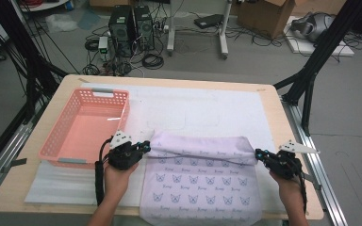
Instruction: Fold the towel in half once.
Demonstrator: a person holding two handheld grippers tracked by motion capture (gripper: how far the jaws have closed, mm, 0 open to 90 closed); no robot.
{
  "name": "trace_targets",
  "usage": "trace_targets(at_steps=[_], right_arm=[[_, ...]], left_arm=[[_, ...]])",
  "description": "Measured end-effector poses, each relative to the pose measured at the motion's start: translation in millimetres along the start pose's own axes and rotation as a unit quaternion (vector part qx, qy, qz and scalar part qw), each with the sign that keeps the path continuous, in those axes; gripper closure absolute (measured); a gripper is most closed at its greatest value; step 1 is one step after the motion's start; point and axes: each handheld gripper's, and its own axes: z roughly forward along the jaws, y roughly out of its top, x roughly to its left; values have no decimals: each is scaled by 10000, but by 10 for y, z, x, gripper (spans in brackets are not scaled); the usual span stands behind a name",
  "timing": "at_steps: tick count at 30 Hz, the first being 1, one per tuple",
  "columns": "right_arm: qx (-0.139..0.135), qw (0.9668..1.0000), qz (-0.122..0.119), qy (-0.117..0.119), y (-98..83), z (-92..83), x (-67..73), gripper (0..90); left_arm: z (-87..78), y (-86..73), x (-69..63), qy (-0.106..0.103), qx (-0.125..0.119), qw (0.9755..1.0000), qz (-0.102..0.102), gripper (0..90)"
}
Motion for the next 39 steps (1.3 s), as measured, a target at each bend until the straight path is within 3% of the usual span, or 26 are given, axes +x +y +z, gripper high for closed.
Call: trace_targets(at_steps=[3,11,16,18,20,22,24,28,32,35,37,39], right_arm=[[41,10000,-68,-2,-92,-39,65,881],[186,9997,-86,125,-291,-186,200,881],[224,9996,5,172,-358,-210,191,877],[262,9995,-22,168,-370,-192,189,859],[293,9995,21,96,-370,-175,177,745],[257,9996,147,34,-362,-174,155,637],[182,9995,238,-33,-342,-183,132,596],[121,9994,308,-100,-261,-139,88,572],[359,9989,295,-92,-193,23,68,566],[484,9985,233,-107,-169,112,78,581],[501,9985,204,-106,-155,143,82,651],[558,9983,151,-19,-139,168,77,778]], left_arm=[[-89,-100,-65,-53,44,9999,99,868],[-244,-383,-116,-128,152,9998,-16,865],[-244,-419,-159,-143,175,9997,-24,847],[-225,-418,-150,-38,202,9998,-4,750],[-211,-414,-115,-31,215,9997,-120,587],[-202,-407,-85,-27,190,9996,-186,509],[-188,-382,-46,-40,136,9995,-299,461],[-62,-269,0,-215,204,9986,-440,455],[99,-186,6,-253,441,9979,-393,455],[194,-173,29,-259,551,9968,-519,479],[239,-186,39,-251,705,9961,-471,552],[242,-195,19,-149,710,9968,-333,717]])
